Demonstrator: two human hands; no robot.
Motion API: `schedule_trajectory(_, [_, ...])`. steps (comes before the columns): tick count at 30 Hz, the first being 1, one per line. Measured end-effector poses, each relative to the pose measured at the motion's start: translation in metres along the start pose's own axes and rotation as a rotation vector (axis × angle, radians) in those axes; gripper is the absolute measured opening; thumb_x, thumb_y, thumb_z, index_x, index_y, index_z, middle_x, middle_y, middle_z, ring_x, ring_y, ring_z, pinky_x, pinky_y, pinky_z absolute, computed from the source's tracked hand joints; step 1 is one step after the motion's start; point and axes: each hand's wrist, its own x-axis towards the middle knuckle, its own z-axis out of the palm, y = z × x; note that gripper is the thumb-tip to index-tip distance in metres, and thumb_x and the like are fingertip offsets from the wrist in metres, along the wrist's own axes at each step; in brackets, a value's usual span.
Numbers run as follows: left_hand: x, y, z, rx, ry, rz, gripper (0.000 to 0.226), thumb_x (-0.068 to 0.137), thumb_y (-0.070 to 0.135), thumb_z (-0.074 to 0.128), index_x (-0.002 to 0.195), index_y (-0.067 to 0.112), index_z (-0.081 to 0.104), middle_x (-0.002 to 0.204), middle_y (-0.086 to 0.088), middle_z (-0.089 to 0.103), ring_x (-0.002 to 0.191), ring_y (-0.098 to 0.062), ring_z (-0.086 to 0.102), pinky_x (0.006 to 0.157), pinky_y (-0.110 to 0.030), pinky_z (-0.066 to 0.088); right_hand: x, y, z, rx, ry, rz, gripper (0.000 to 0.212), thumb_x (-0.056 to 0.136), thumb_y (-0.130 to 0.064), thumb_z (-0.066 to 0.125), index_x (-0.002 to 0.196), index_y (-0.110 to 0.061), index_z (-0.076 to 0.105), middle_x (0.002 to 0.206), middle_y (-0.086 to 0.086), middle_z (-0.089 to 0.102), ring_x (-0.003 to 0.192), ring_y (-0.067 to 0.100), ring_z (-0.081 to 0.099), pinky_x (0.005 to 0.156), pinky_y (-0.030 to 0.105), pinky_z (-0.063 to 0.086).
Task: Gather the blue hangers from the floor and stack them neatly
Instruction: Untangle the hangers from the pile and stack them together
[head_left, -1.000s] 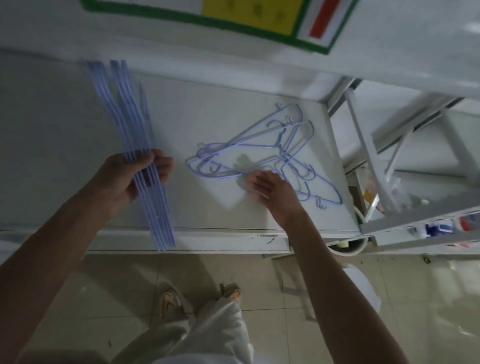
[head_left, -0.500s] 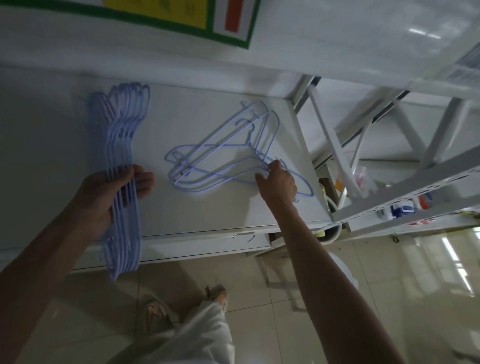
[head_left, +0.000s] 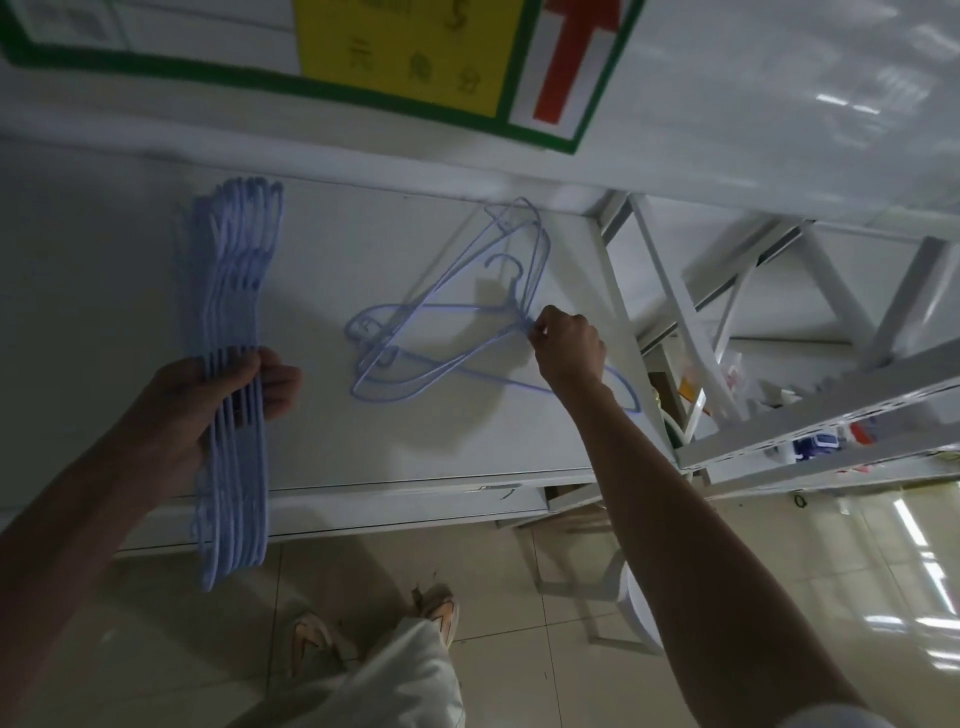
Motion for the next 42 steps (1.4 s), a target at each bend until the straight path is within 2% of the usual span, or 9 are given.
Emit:
schedule_trajectory(4, [0.007, 0.008, -0.006, 0.000, -0.009, 0.002, 0.045, 0.104, 0.009, 0.045, 0.081, 0.017, 0.082, 0.088, -0.007, 0.081, 0.083, -0.017, 0.079, 0.075, -0.030, 0.064, 0.001, -0.007, 0.006, -0.063, -0.118, 0.016, 0.033, 0.096, -0.036, 0.063, 0.117, -0.012, 0.055, 0.108, 0.016, 0.067, 0.098, 0.040, 0.066, 0.071, 0.038, 0.043])
schedule_trajectory(7, [0.009, 0.013, -0.013, -0.017, -0.011, 0.004, 0.043, 0.103, 0.009, 0.044, 0.083, 0.015, 0.082, 0.089, -0.007, 0.081, 0.083, -0.018, 0.079, 0.076, -0.032, 0.064, 0.003, -0.009, 0.002, -0.134, -0.113, 0.002, 0.029, 0.099, -0.036, 0.059, 0.115, -0.013, 0.061, 0.110, 0.015, 0.067, 0.100, 0.039, 0.066, 0.073, 0.038, 0.043])
schedule_trajectory(12, [0.003, 0.014, -0.021, -0.014, -0.001, 0.029, 0.024, 0.103, 0.007, 0.045, 0.109, 0.003, 0.068, 0.091, -0.007, 0.081, 0.084, -0.018, 0.078, 0.079, -0.033, 0.064, 0.002, -0.015, -0.012, -0.309, -0.033, -0.121, 0.030, 0.100, -0.040, 0.060, 0.107, -0.013, 0.069, 0.097, 0.013, 0.071, 0.090, 0.036, 0.070, 0.065, 0.033, 0.039])
schedule_trajectory(15, [-0.001, 0.020, -0.023, -0.045, -0.010, 0.045, 0.027, 0.103, 0.004, 0.043, 0.115, 0.012, 0.066, 0.089, -0.006, 0.081, 0.082, -0.018, 0.078, 0.076, -0.032, 0.064, -0.009, -0.023, -0.023, -0.382, 0.010, -0.182, 0.028, 0.100, -0.039, 0.061, 0.099, -0.011, 0.069, 0.087, 0.013, 0.071, 0.079, 0.034, 0.071, 0.059, 0.031, 0.037])
schedule_trajectory(20, [-0.005, 0.027, -0.020, -0.056, 0.004, 0.016, 0.019, 0.100, -0.001, 0.049, 0.103, 0.006, 0.067, 0.083, -0.006, 0.081, 0.076, -0.017, 0.078, 0.068, -0.028, 0.063, -0.026, -0.054, -0.053, -0.475, 0.079, -0.342, 0.028, 0.095, -0.040, 0.067, 0.095, -0.013, 0.071, 0.087, 0.014, 0.073, 0.077, 0.036, 0.073, 0.056, 0.030, 0.036])
schedule_trajectory(26, [-0.008, 0.022, -0.003, -0.080, -0.080, 0.009, 0.008, 0.095, 0.002, 0.058, 0.091, 0.007, 0.064, 0.097, -0.015, 0.080, 0.092, -0.026, 0.077, 0.078, -0.032, 0.062, -0.061, -0.135, -0.098, -0.588, 0.021, -0.554, 0.010, 0.090, -0.026, 0.071, 0.095, -0.018, 0.072, 0.090, 0.007, 0.072, 0.084, 0.030, 0.072, 0.060, 0.029, 0.037])
schedule_trajectory(32, [-0.014, 0.008, 0.015, -0.007, -0.085, -0.044, 0.011, 0.095, -0.001, 0.061, 0.092, 0.009, 0.057, 0.117, -0.021, 0.074, 0.108, -0.033, 0.073, 0.090, -0.040, 0.061, -0.087, -0.229, -0.116, -0.613, -0.011, -0.626, 0.018, 0.089, -0.012, 0.062, 0.104, -0.017, 0.070, 0.106, 0.005, 0.069, 0.110, 0.032, 0.060, 0.073, 0.037, 0.039])
schedule_trajectory(35, [-0.016, 0.007, 0.019, -0.012, -0.037, -0.062, 0.019, 0.090, 0.001, 0.069, 0.087, 0.014, 0.057, 0.113, -0.019, 0.076, 0.104, -0.034, 0.074, 0.086, -0.041, 0.062, -0.090, -0.256, -0.117, -0.647, 0.004, -0.652, 0.016, 0.091, -0.015, 0.059, 0.102, -0.014, 0.070, 0.111, 0.010, 0.065, 0.116, 0.034, 0.049, 0.094, 0.041, 0.038])
schedule_trajectory(42, [-0.016, 0.012, 0.010, -0.091, -0.038, -0.038, 0.018, 0.089, 0.003, 0.071, 0.087, 0.015, 0.057, 0.092, -0.010, 0.079, 0.092, -0.032, 0.077, 0.072, -0.034, 0.061, -0.099, -0.277, -0.116, -0.511, 0.131, -0.826, 0.022, 0.087, -0.006, 0.059, 0.104, -0.012, 0.073, 0.113, 0.011, 0.063, 0.122, 0.036, 0.048, 0.117, 0.047, 0.026])
